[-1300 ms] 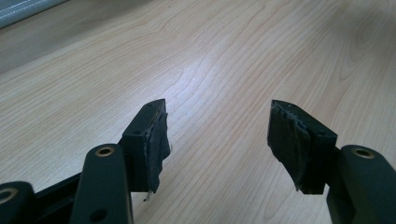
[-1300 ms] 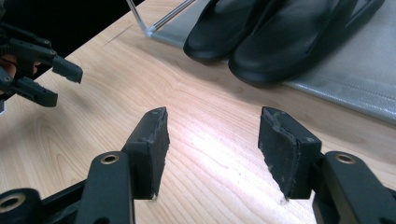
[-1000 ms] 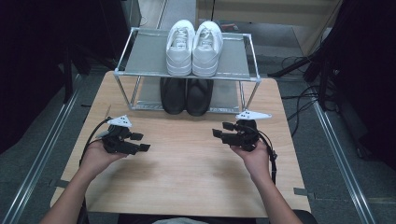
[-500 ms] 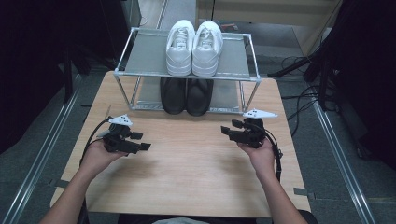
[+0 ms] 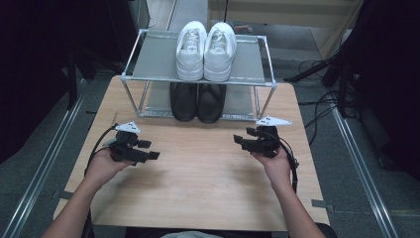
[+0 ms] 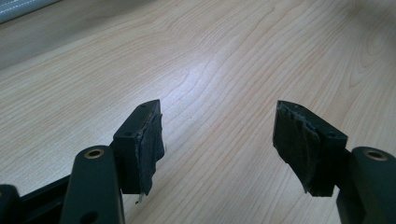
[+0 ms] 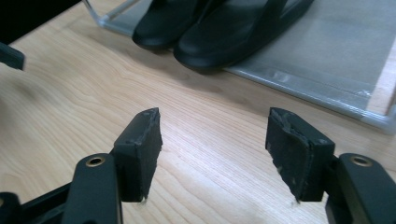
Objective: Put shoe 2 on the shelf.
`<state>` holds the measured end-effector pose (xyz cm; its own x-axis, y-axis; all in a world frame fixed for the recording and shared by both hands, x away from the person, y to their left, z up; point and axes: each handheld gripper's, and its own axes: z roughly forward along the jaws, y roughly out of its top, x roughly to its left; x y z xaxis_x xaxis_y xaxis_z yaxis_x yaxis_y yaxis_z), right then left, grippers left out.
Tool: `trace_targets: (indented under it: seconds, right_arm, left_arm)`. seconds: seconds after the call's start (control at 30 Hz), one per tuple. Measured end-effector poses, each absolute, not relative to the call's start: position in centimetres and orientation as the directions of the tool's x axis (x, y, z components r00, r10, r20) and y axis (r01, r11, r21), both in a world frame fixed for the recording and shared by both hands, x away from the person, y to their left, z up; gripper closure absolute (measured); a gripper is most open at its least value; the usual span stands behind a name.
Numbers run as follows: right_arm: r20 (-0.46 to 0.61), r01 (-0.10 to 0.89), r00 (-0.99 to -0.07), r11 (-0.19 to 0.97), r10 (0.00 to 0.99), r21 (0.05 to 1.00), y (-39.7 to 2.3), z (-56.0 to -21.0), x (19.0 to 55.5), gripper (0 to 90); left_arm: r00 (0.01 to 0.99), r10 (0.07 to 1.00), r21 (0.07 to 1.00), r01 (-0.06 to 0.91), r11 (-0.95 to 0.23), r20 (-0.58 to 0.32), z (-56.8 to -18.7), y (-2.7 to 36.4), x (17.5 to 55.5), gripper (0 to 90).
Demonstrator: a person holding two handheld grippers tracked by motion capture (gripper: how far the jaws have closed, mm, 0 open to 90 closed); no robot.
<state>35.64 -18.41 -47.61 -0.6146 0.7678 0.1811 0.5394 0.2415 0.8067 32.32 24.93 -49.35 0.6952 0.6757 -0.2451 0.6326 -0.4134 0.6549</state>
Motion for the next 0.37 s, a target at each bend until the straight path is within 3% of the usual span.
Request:
trace_targets:
  seconds: [0.37]
  right_arm:
    - [0.173, 0.545, -0.619, 0.26, 0.766, 0.797, -18.01, -47.93, 35.73, 31.2]
  left_arm:
    - [0.694, 0.677, 0.644, 0.639, -0.421, -0.246, -49.51, 24.73, 32.38, 32.2]
